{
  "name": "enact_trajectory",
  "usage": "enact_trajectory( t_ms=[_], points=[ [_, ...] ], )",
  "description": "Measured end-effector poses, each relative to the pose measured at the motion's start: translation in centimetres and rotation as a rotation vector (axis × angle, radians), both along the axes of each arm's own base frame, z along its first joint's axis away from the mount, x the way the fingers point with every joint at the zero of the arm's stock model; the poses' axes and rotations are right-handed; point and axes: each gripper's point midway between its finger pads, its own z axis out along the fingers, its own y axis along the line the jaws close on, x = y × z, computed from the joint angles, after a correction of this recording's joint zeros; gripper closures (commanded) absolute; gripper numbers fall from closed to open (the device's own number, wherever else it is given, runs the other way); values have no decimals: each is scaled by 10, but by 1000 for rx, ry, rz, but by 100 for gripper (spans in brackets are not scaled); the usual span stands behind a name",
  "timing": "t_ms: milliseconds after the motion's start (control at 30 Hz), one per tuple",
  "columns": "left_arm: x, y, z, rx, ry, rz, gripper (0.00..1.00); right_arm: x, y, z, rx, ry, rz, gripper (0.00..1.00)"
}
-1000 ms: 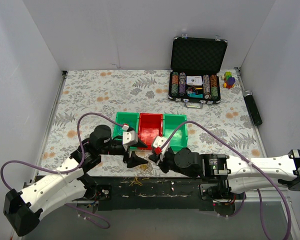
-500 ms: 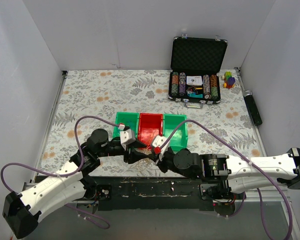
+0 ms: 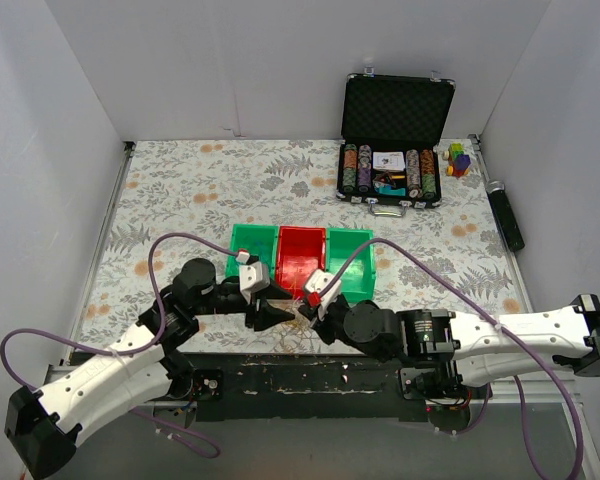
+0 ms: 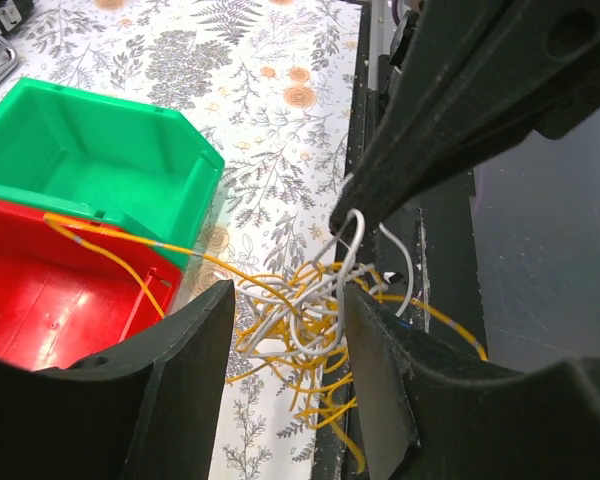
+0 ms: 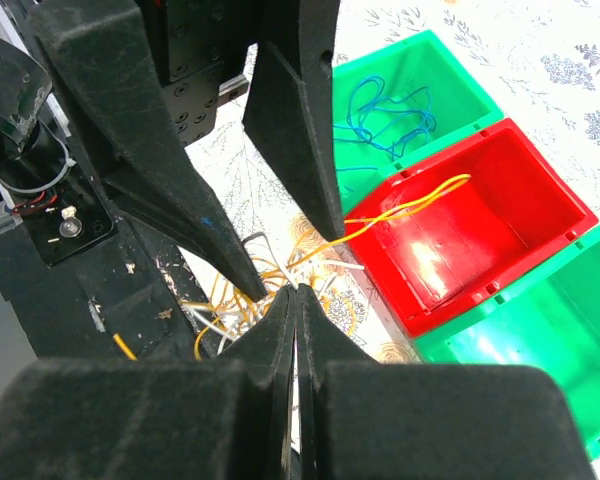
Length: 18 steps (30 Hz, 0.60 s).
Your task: Untangle the cables
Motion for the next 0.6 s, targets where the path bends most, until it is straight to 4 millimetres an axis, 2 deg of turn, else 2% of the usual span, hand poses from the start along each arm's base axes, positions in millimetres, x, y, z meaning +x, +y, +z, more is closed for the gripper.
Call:
enact_trajectory(
  t_ms=[300,433,600],
  points=[
    [27,-4,12,-47,-1,135,63,-9,16,-6,-9,7,6,99],
    [36,-5,11,-50,10,178,63,-11,20,3,6,-12,-13,99],
    [37,-4,12,-61,13,191,62,-12,17,21,62,-29,-47,99]
  ],
)
